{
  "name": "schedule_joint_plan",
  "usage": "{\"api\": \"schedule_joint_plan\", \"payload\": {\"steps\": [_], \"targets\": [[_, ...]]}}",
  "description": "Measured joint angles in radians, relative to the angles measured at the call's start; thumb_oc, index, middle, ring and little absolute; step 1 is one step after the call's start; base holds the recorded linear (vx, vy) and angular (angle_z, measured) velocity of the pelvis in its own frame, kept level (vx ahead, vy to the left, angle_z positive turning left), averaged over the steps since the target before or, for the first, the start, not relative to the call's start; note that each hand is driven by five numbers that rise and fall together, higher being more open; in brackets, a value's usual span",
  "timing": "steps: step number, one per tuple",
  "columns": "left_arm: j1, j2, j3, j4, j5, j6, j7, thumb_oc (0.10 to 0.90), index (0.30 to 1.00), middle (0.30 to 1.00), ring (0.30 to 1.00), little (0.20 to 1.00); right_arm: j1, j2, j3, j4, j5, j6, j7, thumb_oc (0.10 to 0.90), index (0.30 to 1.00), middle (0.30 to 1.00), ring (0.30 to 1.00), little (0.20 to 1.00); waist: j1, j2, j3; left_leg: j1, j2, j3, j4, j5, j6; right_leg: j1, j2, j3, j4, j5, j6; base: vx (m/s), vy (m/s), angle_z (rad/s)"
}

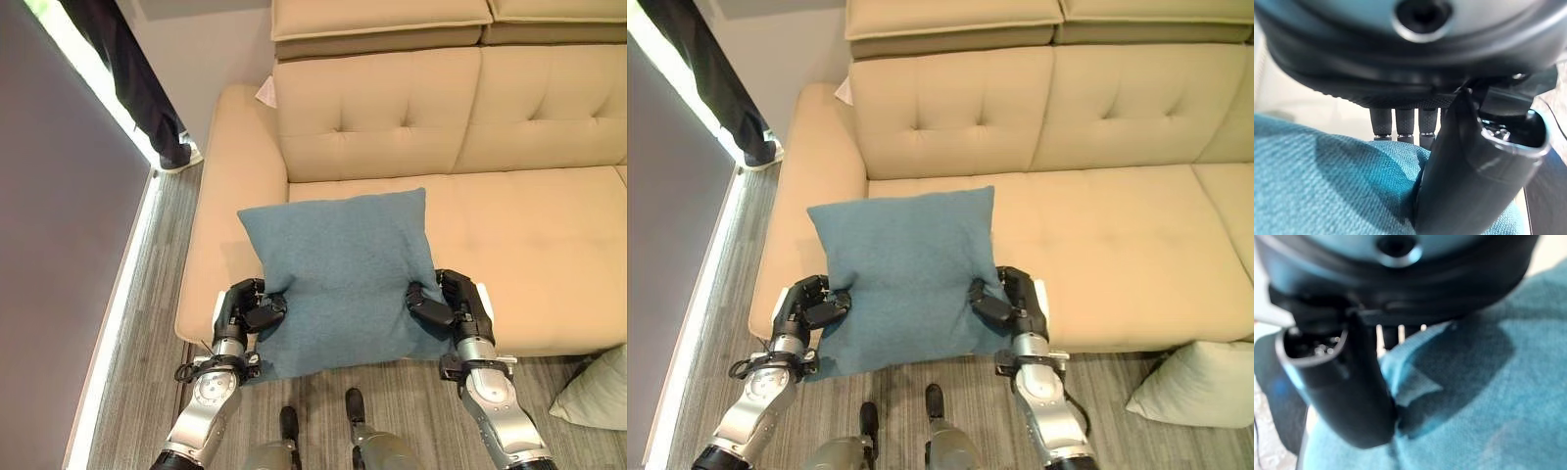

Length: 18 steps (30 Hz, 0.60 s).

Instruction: Pick up all the scattered cushions and arrange them neatly on the sofa.

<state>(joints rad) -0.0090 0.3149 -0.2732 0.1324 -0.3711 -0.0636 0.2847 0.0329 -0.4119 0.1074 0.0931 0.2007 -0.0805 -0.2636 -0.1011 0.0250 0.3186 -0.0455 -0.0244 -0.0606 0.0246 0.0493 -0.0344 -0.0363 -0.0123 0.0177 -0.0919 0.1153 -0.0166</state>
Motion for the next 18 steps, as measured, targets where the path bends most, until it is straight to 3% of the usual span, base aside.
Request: {"api": "schedule_joint_plan", "payload": {"steps": [3,7,9,11,14,16,18], "targets": [[0.01,0.014,0.002,-0.001,0.0,0.005,-0.013,0.4,0.3,0.3,0.3,0.3,0.012,0.006,-0.006,-0.01,-0.001,0.001,0.013,0.4,0.3,0.3,0.3,0.3,0.004,0.003,-0.008,0.034,-0.009,0.007,-0.058,-0.012,0.043,-0.02,0.023,0.046,0.007,0.008,0.023,0.14,0.104,-0.62],[0.037,0.045,0.016,-0.01,0.0,0.005,-0.016,0.4,0.3,0.3,0.3,0.3,0.021,0.033,0.009,-0.023,-0.015,0.001,0.024,0.4,0.3,0.3,0.3,0.3,0.02,-0.008,-0.015,0.06,-0.012,0.11,-0.069,-0.022,0.072,-0.085,0.026,0.069,0.101,-0.005,0.04,0.1,0.108,-0.7],[0.047,0.061,0.037,-0.006,0.0,0.006,-0.016,0.4,0.3,0.3,0.3,0.3,0.005,0.037,0.035,-0.024,-0.028,0.003,0.037,0.4,0.3,0.3,0.3,0.3,0.037,-0.007,-0.014,0.09,-0.002,0.166,-0.081,-0.026,0.076,-0.116,0.038,0.039,0.166,-0.011,0.049,0.08,0.057,-0.9],[0.046,0.065,0.052,-0.004,0.001,0.006,-0.017,0.4,0.3,0.3,0.3,0.3,0.007,0.037,0.042,-0.023,-0.032,0.003,0.054,0.4,0.3,0.3,0.3,0.3,0.031,-0.004,-0.014,0.118,0.01,0.183,-0.09,-0.032,0.086,-0.138,0.03,-0.023,0.252,-0.072,0.105,0.06,0.012,-0.28],[0.049,0.064,0.061,-0.006,0.001,0.005,-0.017,0.4,0.3,0.3,0.3,0.3,0.006,0.036,0.042,-0.024,-0.039,0.003,0.067,0.4,0.3,0.3,0.3,0.3,0.037,-0.002,-0.019,0.137,0.017,0.212,-0.102,-0.035,0.089,-0.178,-0.049,-0.087,0.401,-0.158,0.114,0.15,-0.136,-0.2],[0.073,0.068,0.066,-0.015,0.0,0.005,-0.017,0.4,0.3,0.3,0.3,0.3,-0.01,0.036,0.046,-0.026,-0.041,0.003,0.088,0.4,0.3,0.3,0.3,0.3,0.059,0.017,-0.036,0.125,0.036,0.242,-0.112,-0.036,0.08,-0.185,-0.132,-0.131,0.365,-0.171,0.126,0.2,-0.185,-0.52],[0.085,0.069,0.079,-0.01,-0.001,0.005,-0.017,0.4,0.3,0.3,0.3,0.3,-0.021,0.039,0.058,-0.022,-0.042,0.003,0.1,0.4,0.3,0.3,0.3,0.3,0.067,0.014,-0.037,0.128,0.052,0.261,-0.111,-0.043,0.059,-0.179,-0.197,-0.169,0.272,-0.149,0.142,0.17,-0.152,-0.54]]}}
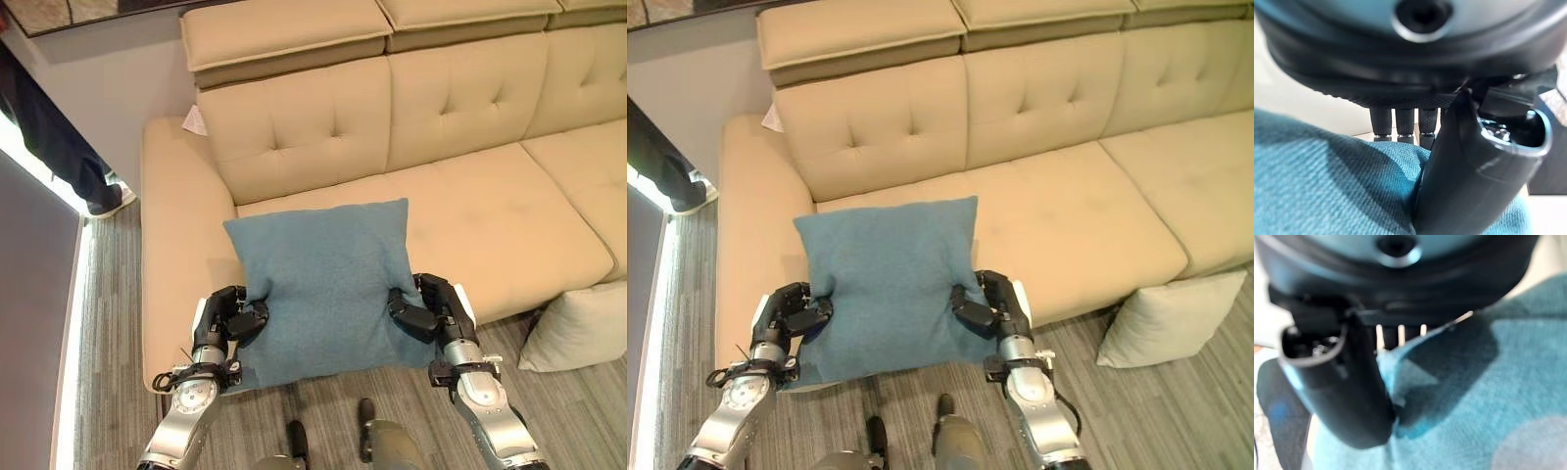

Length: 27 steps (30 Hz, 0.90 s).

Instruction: Pick up all the scattered cushions and arrange them neatly on the sofa.

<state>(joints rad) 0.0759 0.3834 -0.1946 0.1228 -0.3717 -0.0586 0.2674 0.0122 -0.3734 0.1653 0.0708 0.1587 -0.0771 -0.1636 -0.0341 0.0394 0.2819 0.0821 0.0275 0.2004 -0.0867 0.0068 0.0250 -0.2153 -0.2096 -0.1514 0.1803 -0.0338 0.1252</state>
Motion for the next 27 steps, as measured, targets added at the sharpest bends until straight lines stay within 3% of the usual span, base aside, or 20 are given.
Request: {"api": "schedule_joint_plan", "payload": {"steps": [2,3,4,5,6,8,10,12,13,15,17,18,21,23,24,27], "targets": [[-0.001,0.01,0.011,0.022,0.0,0.0,0.0,0.4,0.3,0.3,0.3,0.3,0.005,-0.001,0.022,0.0,-0.001,0.0,0.004,0.4,0.3,0.3,0.3,0.3,-0.005,-0.015,-0.006,0.009,0.009,-0.003,-0.001,-0.001,-0.006,0.016,-0.023,-0.009,-0.128,0.101,0.009,0.26,-0.264,-0.14],[0.005,0.023,0.011,0.026,0.0,0.0,-0.004,0.4,0.3,0.3,0.3,0.3,0.035,0.002,0.025,0.0,-0.001,0.001,0.006,0.4,0.3,0.3,0.3,0.3,-0.007,-0.05,-0.022,0.033,0.005,-0.021,-0.001,-0.014,-0.046,0.059,-0.022,-0.002,-0.186,0.189,-0.001,0.22,-0.264,0.28],[0.007,-0.008,0.011,0.035,-0.001,0.003,-0.009,0.4,0.3,0.3,0.3,0.3,0.037,-0.011,0.021,0.011,-0.001,0.003,0.007,0.4,0.3,0.3,0.3,0.3,-0.013,-0.027,-0.019,0.049,0.033,-0.033,-0.001,-0.016,-0.056,0.082,0.002,-0.007,-0.19,0.205,0.008,0.21,-0.32,0.27],[0.024,-0.024,0.011,0.025,0.0,0.004,-0.011,0.4,0.3,0.3,0.3,0.3,0.042,-0.016,0.02,0.02,-0.001,0.005,0.005,0.4,0.3,0.3,0.3,0.3,-0.012,-0.018,-0.03,0.049,0.051,-0.039,0.004,-0.016,-0.058,0.088,0.024,-0.009,-0.192,0.196,0.005,0.09,-0.193,0.02],[0.049,-0.046,0.0,0.011,0.0,-0.006,-0.019,0.4,0.3,0.3,0.3,0.3,0.051,-0.032,0.008,0.026,-0.001,0.006,0.004,0.4,0.3,0.3,0.3,0.3,-0.004,-0.008,-0.039,0.046,0.09,-0.059,0.038,-0.008,-0.073,0.112,0.069,-0.015,-0.211,0.191,-0.024,0.12,-0.351,-0.07],[0.049,-0.058,-0.015,0.019,-0.001,-0.005,-0.022,0.4,0.3,0.3,0.3,0.3,0.049,-0.058,-0.002,0.026,-0.001,0.005,0.004,0.4,0.3,0.3,0.3,0.3,-0.004,-0.009,-0.04,0.007,0.127,-0.094,0.117,-0.002,-0.084,0.133,0.105,-0.042,-0.229,0.177,-0.054,0.05,-0.26,0.05],[0.035,-0.066,-0.042,0.028,-0.01,-0.003,-0.025,0.4,0.3,0.3,0.3,0.3,0.053,-0.058,-0.024,0.028,-0.001,0.005,0.004,0.4,0.3,0.3,0.3,0.3,-0.008,-0.026,-0.045,-0.08,0.145,-0.139,0.262,0.003,-0.102,0.135,0.106,-0.06,-0.224,0.165,-0.084,0.05,-0.175,0.18],[0.031,-0.074,-0.067,0.028,-0.021,-0.002,-0.041,0.4,0.3,0.3,0.3,0.3,0.055,-0.067,-0.047,0.024,-0.001,0.005,-0.004,0.4,0.3,0.3,0.3,0.3,-0.018,-0.033,-0.045,-0.141,0.157,-0.149,0.371,0.061,-0.143,0.151,0.13,-0.076,-0.225,0.135,-0.115,0.17,-0.224,0.24],[0.032,-0.078,-0.072,0.022,-0.021,-0.003,-0.043,0.4,0.3,0.3,0.3,0.3,0.064,-0.067,-0.055,0.022,0.0,0.005,-0.008,0.4,0.3,0.3,0.3,0.3,-0.015,-0.043,-0.043,-0.181,0.164,-0.14,0.439,0.041,-0.143,0.175,0.133,-0.086,-0.244,0.134,-0.137,0.18,-0.089,0.26],[0.03,-0.079,-0.072,0.017,-0.021,-0.003,-0.058,0.4,0.3,0.3,0.3,0.3,0.069,-0.069,-0.062,0.014,0.0,0.005,-0.015,0.4,0.3,0.3,0.3,0.3,-0.011,-0.059,-0.035,-0.226,0.061,-0.142,0.419,-0.029,-0.091,0.197,0.13,-0.075,-0.271,0.113,-0.163,0.26,-0.057,0.01],[0.029,-0.079,-0.072,0.019,-0.02,-0.002,-0.059,0.4,0.3,0.3,0.3,0.3,0.077,-0.062,-0.067,0.014,0.0,0.005,-0.015,0.4,0.3,0.3,0.3,0.3,-0.009,-0.063,-0.032,-0.251,-0.001,-0.115,0.334,-0.039,-0.071,0.213,0.13,-0.092,-0.273,0.097,-0.163,0.24,-0.011,0.19],[0.026,-0.079,-0.073,0.019,-0.02,-0.001,-0.059,0.4,0.3,0.3,0.3,0.3,0.094,-0.056,-0.07,0.014,0.0,0.005,-0.016,0.4,0.3,0.3,0.3,0.3,-0.009,-0.067,-0.03,-0.269,-0.035,-0.071,0.23,-0.033,-0.069,0.233,0.133,-0.117,-0.273,0.082,-0.16,0.18,-0.006,0.4],[0.033,-0.062,-0.072,0.02,-0.019,0.0,-0.059,0.4,0.3,0.3,0.3,0.3,0.112,-0.036,-0.066,0.003,0.0,0.006,-0.018,0.4,0.3,0.3,0.3,0.3,0.006,-0.059,-0.038,-0.311,-0.02,0.004,0.199,0.034,-0.068,0.262,0.172,-0.14,-0.273,0.047,-0.15,0.18,0.042,0.25],[0.033,-0.054,-0.068,0.019,-0.018,0.001,-0.059,0.4,0.3,0.3,0.3,0.3,0.105,-0.037,-0.067,-0.006,-0.001,0.006,-0.018,0.4,0.3,0.3,0.3,0.3,0.011,-0.039,-0.044,-0.263,-0.008,-0.002,0.127,0.069,-0.054,0.266,0.193,-0.136,-0.269,0.046,-0.137,0.27,0.14,-0.09],[0.033,-0.053,-0.066,0.02,-0.018,0.003,-0.058,0.4,0.3,0.3,0.3,0.3,0.101,-0.035,-0.066,-0.006,-0.003,0.007,-0.017,0.4,0.3,0.3,0.3,0.3,0.018,-0.028,-0.043,-0.224,-0.009,-0.016,0.074,0.109,0.0,0.278,0.201,-0.128,-0.266,0.036,-0.123,0.2,0.154,-0.11],[0.028,-0.04,-0.065,0.014,-0.016,0.013,-0.059,0.4,0.3,0.3,0.3,0.3,0.107,-0.01,-0.07,-0.014,-0.008,0.011,-0.017,0.4,0.3,0.3,0.3,0.3,0.016,-0.031,-0.044,-0.166,-0.04,-0.02,0.02,0.119,0.031,0.278,0.162,-0.105,-0.198,-0.005,-0.081,0.18,0.193,0.0]]}}
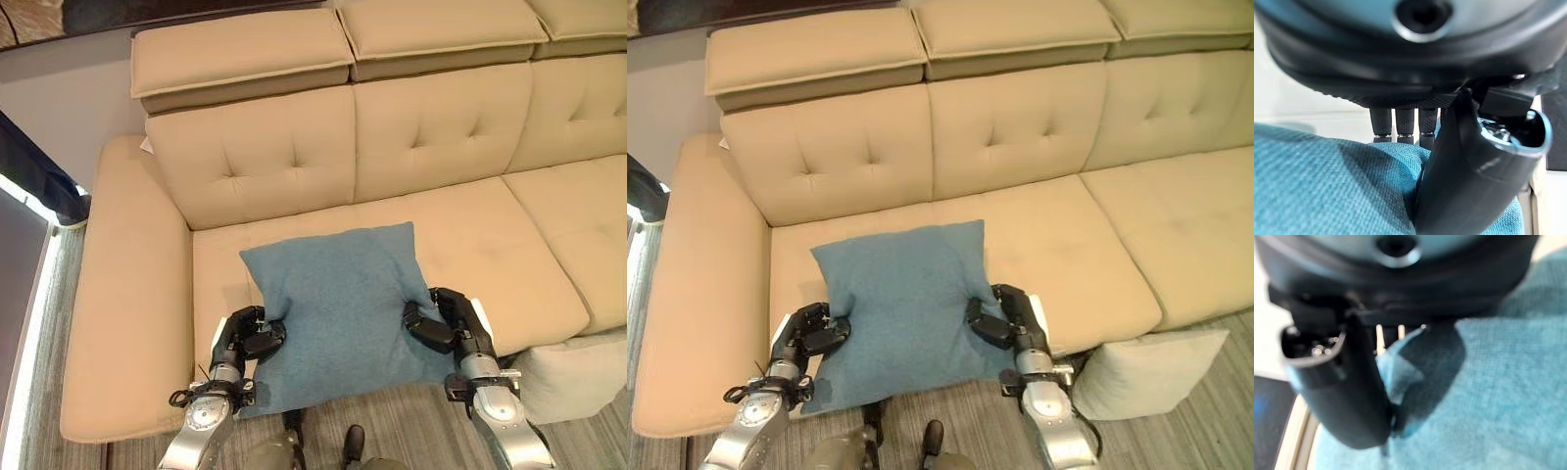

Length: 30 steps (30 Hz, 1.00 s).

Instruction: Pick up all the scattered cushions and arrange them neatly on the sofa.

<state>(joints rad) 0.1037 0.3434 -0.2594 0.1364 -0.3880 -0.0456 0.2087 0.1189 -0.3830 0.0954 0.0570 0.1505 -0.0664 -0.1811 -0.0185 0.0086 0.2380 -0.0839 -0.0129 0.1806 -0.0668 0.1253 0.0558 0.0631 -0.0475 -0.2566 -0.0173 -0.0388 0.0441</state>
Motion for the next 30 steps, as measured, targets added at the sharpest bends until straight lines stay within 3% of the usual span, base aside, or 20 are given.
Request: {"api": "schedule_joint_plan", "payload": {"steps": [1,3,4,6,8,10,11,12,13,14,16,19,30], "targets": [[-0.002,0.013,0.01,0.0,0.0,0.007,0.0,0.4,0.3,0.3,0.3,0.3,-0.003,0.007,0.006,0.0,-0.017,0.002,0.004,0.4,0.3,0.3,0.3,0.3,0.003,0.007,0.003,0.048,-0.017,0.0,-0.022,-0.009,0.012,-0.022,-0.032,0.004,0.124,-0.047,0.039,0.12,0.186,-0.03],[-0.003,0.027,0.012,-0.001,0.006,0.007,0.0,0.4,0.3,0.3,0.3,0.3,-0.001,0.011,0.017,0.0,-0.021,0.004,0.006,0.4,0.3,0.3,0.3,0.3,0.005,0.01,0.004,0.089,-0.021,-0.01,-0.021,-0.015,0.023,-0.078,-0.067,0.016,0.322,-0.09,0.065,0.08,0.122,0.01],[-0.007,0.038,0.019,0.0,0.009,0.007,0.0,0.4,0.3,0.3,0.3,0.3,-0.001,0.013,0.026,-0.001,-0.021,0.004,0.01,0.4,0.3,0.3,0.3,0.3,0.003,0.011,0.004,0.12,-0.027,-0.024,-0.021,-0.024,0.036,-0.149,-0.101,0.023,0.536,-0.095,0.08,0.07,0.058,0.21],[-0.024,0.039,0.031,-0.001,0.019,0.005,-0.001,0.4,0.3,0.3,0.3,0.3,0.0,0.016,0.022,-0.007,-0.025,0.004,0.014,0.4,0.3,0.3,0.3,0.3,-0.015,0.012,0.005,0.142,-0.034,-0.068,-0.021,-0.047,0.053,-0.221,-0.119,0.067,0.641,-0.16,0.104,0.1,0.018,0.58],[-0.037,0.037,0.042,-0.001,0.022,0.004,0.0,0.4,0.3,0.3,0.3,0.3,-0.009,0.02,0.018,-0.016,-0.028,0.004,0.021,0.4,0.3,0.3,0.3,0.3,-0.015,0.016,0.008,0.141,-0.036,-0.093,-0.021,-0.061,0.053,-0.277,-0.115,0.129,0.605,-0.173,0.089,0.07,-0.023,0.46],[-0.032,0.038,0.046,0.001,0.026,0.005,0.0,0.4,0.3,0.3,0.3,0.3,-0.017,0.022,0.021,-0.016,-0.03,0.004,0.027,0.4,0.3,0.3,0.3,0.3,-0.009,0.015,0.009,0.146,-0.037,-0.107,-0.021,-0.066,0.046,-0.295,-0.12,0.146,0.427,-0.158,0.08,0.14,-0.096,0.33],[-0.032,0.039,0.045,0.001,0.026,0.005,-0.001,0.4,0.3,0.3,0.3,0.3,-0.014,0.024,0.02,-0.018,-0.03,0.004,0.027,0.4,0.3,0.3,0.3,0.3,-0.005,0.011,0.007,0.145,-0.038,-0.115,-0.021,-0.071,0.038,-0.274,-0.113,0.153,0.34,-0.117,0.076,0.12,-0.122,0.33],[-0.029,0.048,0.045,0.001,0.027,0.005,-0.001,0.4,0.3,0.3,0.3,0.3,-0.008,0.036,0.017,-0.018,-0.031,0.004,0.027,0.4,0.3,0.3,0.3,0.3,0.003,-0.003,0.002,0.146,-0.044,-0.121,-0.021,-0.078,0.024,-0.212,-0.113,0.148,0.198,-0.034,0.088,0.09,-0.117,0.28],[-0.023,0.047,0.051,0.001,0.027,0.005,-0.001,0.4,0.3,0.3,0.3,0.3,-0.006,0.044,0.018,-0.017,-0.031,0.006,0.027,0.4,0.3,0.3,0.3,0.3,0.008,-0.012,0.002,0.152,-0.05,-0.124,-0.021,-0.084,0.012,-0.188,-0.112,0.144,0.147,0.034,0.077,0.07,-0.093,0.21],[0.0,0.024,0.069,0.002,0.027,0.006,0.001,0.4,0.3,0.3,0.3,0.3,-0.013,0.046,0.024,-0.006,-0.032,0.009,0.027,0.4,0.3,0.3,0.3,0.3,0.009,-0.005,0.0,0.156,-0.034,-0.128,-0.021,-0.077,-0.003,-0.145,-0.095,0.134,0.078,0.093,0.06,0.06,-0.051,0.1],[0.019,0.015,0.066,-0.001,0.027,0.006,0.0,0.4,0.3,0.3,0.3,0.3,-0.012,0.04,0.024,-0.005,-0.034,0.009,0.026,0.4,0.3,0.3,0.3,0.3,0.009,-0.002,-0.002,0.162,-0.013,-0.135,-0.022,-0.083,-0.022,-0.098,-0.068,0.12,0.003,0.119,0.038,0.07,-0.046,0.12],[0.025,0.011,0.064,-0.001,0.027,0.006,-0.003,0.4,0.3,0.3,0.3,0.3,-0.013,0.036,0.019,-0.005,-0.042,0.009,0.026,0.4,0.3,0.3,0.3,0.3,0.003,-0.004,-0.004,0.166,0.013,-0.138,-0.023,-0.093,-0.049,-0.051,-0.039,0.095,-0.075,0.149,0.02,0.1,-0.076,0.09],[0.046,-0.007,0.065,-0.057,0.03,0.006,0.001,0.4,0.3,0.3,0.3,0.3,-0.012,0.03,0.007,-0.006,-0.095,0.01,0.0,0.4,0.3,0.3,0.3,0.3,0.005,-0.005,-0.025,0.121,0.041,-0.169,-0.022,-0.075,-0.087,-0.081,-0.015,0.068,-0.075,0.153,0.009,0.0,-0.066,0.09]]}}
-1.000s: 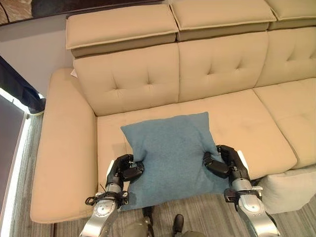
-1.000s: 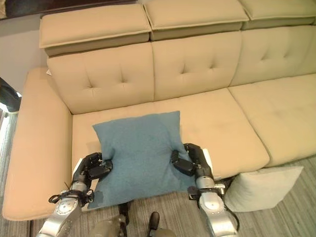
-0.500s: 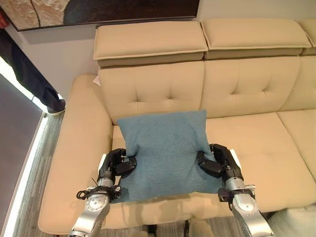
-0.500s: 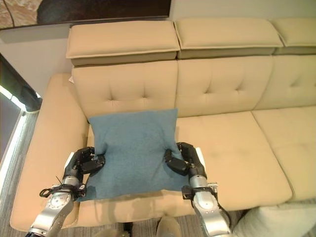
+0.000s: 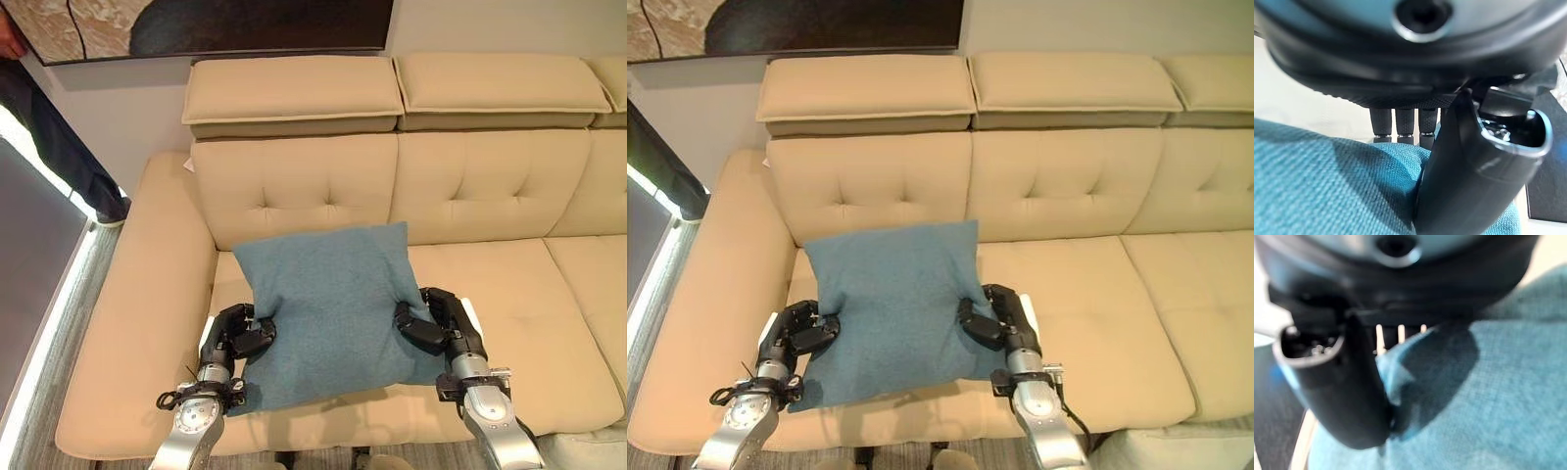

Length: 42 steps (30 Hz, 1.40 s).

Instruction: Pick up all the scattered cushions and arrange them neatly on the sofa.

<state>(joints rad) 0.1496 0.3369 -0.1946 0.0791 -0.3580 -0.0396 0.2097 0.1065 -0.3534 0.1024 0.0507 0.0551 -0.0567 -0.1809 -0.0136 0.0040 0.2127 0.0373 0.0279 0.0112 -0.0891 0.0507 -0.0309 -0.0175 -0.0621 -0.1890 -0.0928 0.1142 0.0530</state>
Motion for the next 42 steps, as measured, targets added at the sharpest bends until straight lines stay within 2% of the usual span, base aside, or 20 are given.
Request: {"api": "schedule_joint_plan", "payload": {"steps": [1,5,9,11,13,15,17,21,28,29,30,31,33,34,35,37,38,39,40,42], "targets": [[-0.002,0.001,0.0,-0.001,0.003,0.0,0.005,0.4,0.3,0.3,0.3,0.3,-0.01,0.0,0.01,0.0,-0.019,0.0,-0.02,0.4,0.3,0.3,0.3,0.3,0.0,0.001,-0.016,-0.038,-0.001,-0.007,0.0,0.01,-0.002,-0.034,-0.001,-0.004,0.0,0.006,-0.006,-0.16,-0.046,0.12],[-0.042,0.003,-0.005,-0.002,0.009,0.0,0.043,0.4,0.3,0.3,0.3,0.3,-0.075,-0.01,0.028,0.005,-0.058,0.0,-0.064,0.4,0.3,0.3,0.3,0.3,-0.001,0.004,-0.017,-0.122,-0.006,-0.018,0.001,0.039,-0.006,-0.115,-0.006,-0.014,0.0,0.023,-0.014,-0.15,-0.021,0.1],[-0.152,0.006,-0.031,0.003,0.03,-0.002,0.109,0.4,0.3,0.3,0.3,0.3,-0.209,-0.033,0.046,0.054,-0.101,0.0,-0.143,0.4,0.3,0.3,0.3,0.3,0.0,0.021,-0.012,-0.231,-0.009,-0.027,0.001,0.074,-0.014,-0.216,-0.011,-0.028,0.0,0.048,-0.012,-0.14,-0.015,0.12],[-0.274,0.014,-0.059,0.049,0.057,-0.005,0.16,0.4,0.3,0.3,0.3,0.3,-0.329,-0.049,0.065,0.11,-0.131,0.001,-0.201,0.4,0.3,0.3,0.3,0.3,0.0,0.042,0.001,-0.286,-0.01,-0.033,0.002,0.095,-0.015,-0.268,-0.011,-0.029,0.0,0.065,-0.006,-0.18,-0.02,0.07],[-0.491,0.062,-0.098,0.138,0.118,-0.007,0.234,0.4,0.3,0.3,0.3,0.3,-0.518,-0.074,0.083,0.181,-0.168,0.002,-0.267,0.4,0.3,0.3,0.3,0.3,0.002,0.06,0.004,-0.395,-0.007,-0.029,0.001,0.107,-0.039,-0.375,-0.012,-0.028,0.001,0.089,0.0,-0.08,-0.023,0.06],[-0.6,0.074,-0.097,0.153,0.134,-0.007,0.274,0.4,0.3,0.3,0.3,0.3,-0.599,-0.091,0.087,0.181,-0.182,0.004,-0.315,0.4,0.3,0.3,0.3,0.3,0.004,0.068,0.009,-0.451,-0.006,-0.023,0.001,0.129,-0.037,-0.431,-0.009,-0.029,0.001,0.105,-0.015,-0.06,-0.03,0.04],[-0.67,0.073,-0.089,0.153,0.168,-0.025,0.318,0.4,0.3,0.3,0.3,0.3,-0.657,-0.105,0.089,0.181,-0.205,0.006,-0.361,0.4,0.3,0.3,0.3,0.3,0.003,0.077,0.021,-0.469,-0.001,-0.02,0.001,0.141,-0.028,-0.448,-0.004,-0.028,0.001,0.117,-0.03,-0.06,-0.038,-0.04],[-0.797,0.091,-0.077,0.152,0.222,-0.065,0.4,0.4,0.3,0.3,0.3,0.3,-0.779,-0.122,0.103,0.179,-0.249,0.008,-0.461,0.4,0.3,0.3,0.3,0.3,0.001,0.078,0.026,-0.513,0.008,-0.015,0.001,0.141,-0.028,-0.494,0.01,-0.025,0.001,0.118,-0.03,-0.03,-0.013,-0.04],[-0.913,0.094,-0.069,0.167,0.317,-0.07,0.505,0.4,0.3,0.3,0.3,0.3,-0.898,-0.147,0.126,0.193,-0.332,0.008,-0.556,0.4,0.3,0.3,0.3,0.3,-0.002,0.077,0.031,-0.559,0.019,-0.006,0.001,0.14,-0.028,-0.538,0.016,-0.019,0.001,0.117,-0.031,0.0,0.0,0.0],[-0.933,0.094,-0.067,0.187,0.321,-0.077,0.52,0.435,0.352,0.352,0.352,0.352,-0.932,-0.15,0.14,0.219,-0.336,0.008,-0.564,0.403,0.305,0.305,0.305,0.305,-0.002,0.077,0.031,-0.569,0.02,-0.006,0.001,0.14,-0.028,-0.548,0.017,-0.02,0.001,0.117,-0.031,0.0,0.0,0.0],[-0.949,0.093,-0.067,0.201,0.319,-0.077,0.527,0.549,0.524,0.524,0.524,0.524,-0.96,-0.151,0.147,0.244,-0.336,0.008,-0.566,0.524,0.486,0.486,0.486,0.486,-0.004,0.076,0.031,-0.575,0.02,-0.006,0.001,0.14,-0.028,-0.554,0.017,-0.019,0.001,0.117,-0.031,-0.03,-0.028,0.01],[-1.003,0.093,-0.082,0.296,0.317,-0.106,0.543,0.8,0.9,0.9,0.9,0.9,-1.051,-0.159,0.2,0.37,-0.335,0.006,-0.578,0.8,0.9,0.9,0.9,0.9,-0.003,0.075,0.033,-0.585,0.02,-0.005,0.001,0.141,-0.029,-0.563,0.017,-0.021,0.001,0.118,-0.031,-0.03,-0.028,0.01],[-1.124,0.092,-0.127,0.503,0.232,-0.118,0.538,0.8,0.9,0.9,0.9,0.9,-1.212,-0.156,0.294,0.612,-0.301,0.01,-0.552,0.8,0.9,0.9,0.9,0.9,-0.002,0.069,0.036,-0.589,0.022,-0.006,0.001,0.143,-0.033,-0.566,0.018,-0.023,0.001,0.118,-0.031,-0.05,-0.033,0.04],[-1.286,0.112,-0.241,0.748,0.127,-0.121,0.49,0.8,0.9,0.9,0.9,0.9,-1.395,-0.152,0.443,0.877,-0.213,0.013,-0.515,0.8,0.9,0.9,0.9,0.9,-0.004,0.068,0.036,-0.607,0.024,-0.015,0.002,0.15,-0.042,-0.578,0.02,-0.031,0.001,0.118,-0.03,-0.05,-0.023,0.15],[-1.406,0.132,-0.312,0.882,0.076,-0.11,0.435,0.8,0.9,0.9,0.9,0.9,-1.507,-0.148,0.508,0.993,-0.157,0.027,-0.473,0.8,0.9,0.9,0.9,0.9,-0.001,0.065,0.038,-0.641,0.028,-0.025,0.002,0.16,-0.056,-0.609,0.024,-0.037,0.001,0.122,-0.036,-0.03,-0.021,0.18],[-1.44,0.169,-0.33,0.919,0.043,-0.106,0.389,0.8,0.9,0.9,0.9,0.9,-1.508,-0.152,0.519,0.983,-0.115,0.04,-0.447,0.8,0.9,0.9,0.9,0.9,0.001,0.054,0.046,-0.658,0.034,-0.025,0.002,0.163,-0.058,-0.626,0.029,-0.039,0.002,0.125,-0.04,-0.01,-0.009,0.03],[-1.439,0.21,-0.351,0.918,0.024,-0.106,0.335,0.8,0.9,0.9,0.9,0.9,-1.506,-0.193,0.617,0.955,-0.109,0.062,-0.401,0.8,0.9,0.9,0.9,0.9,0.0,0.052,0.058,-0.658,0.036,-0.023,0.002,0.163,-0.058,-0.625,0.03,-0.041,0.002,0.126,-0.041,0.0,0.001,-0.04],[-1.438,0.237,-0.358,0.906,0.024,-0.103,0.308,0.8,0.9,0.9,0.9,0.9,-1.504,-0.232,0.66,0.914,-0.112,0.066,-0.368,0.8,0.9,0.9,0.9,0.9,-0.002,0.05,0.069,-0.657,0.037,-0.022,0.002,0.163,-0.058,-0.624,0.031,-0.041,0.002,0.128,-0.044,0.0,0.001,-0.03],[-1.433,0.276,-0.361,0.877,0.024,-0.099,0.282,0.8,0.9,0.9,0.9,0.9,-1.495,-0.274,0.671,0.865,-0.114,0.067,-0.329,0.8,0.9,0.9,0.9,0.9,-0.002,0.043,0.087,-0.652,0.037,-0.019,0.002,0.163,-0.058,-0.622,0.031,-0.04,0.002,0.129,-0.044,0.0,0.0,0.0],[-1.425,0.302,-0.354,0.853,0.024,-0.1,0.259,0.8,0.9,0.9,0.9,0.9,-1.49,-0.312,0.674,0.815,-0.114,0.068,-0.299,0.8,0.9,0.9,0.9,0.9,-0.007,0.044,0.123,-0.64,0.036,-0.019,0.015,0.163,-0.058,-0.601,0.029,-0.042,0.002,0.133,-0.051,0.0,-0.002,0.03]]}}
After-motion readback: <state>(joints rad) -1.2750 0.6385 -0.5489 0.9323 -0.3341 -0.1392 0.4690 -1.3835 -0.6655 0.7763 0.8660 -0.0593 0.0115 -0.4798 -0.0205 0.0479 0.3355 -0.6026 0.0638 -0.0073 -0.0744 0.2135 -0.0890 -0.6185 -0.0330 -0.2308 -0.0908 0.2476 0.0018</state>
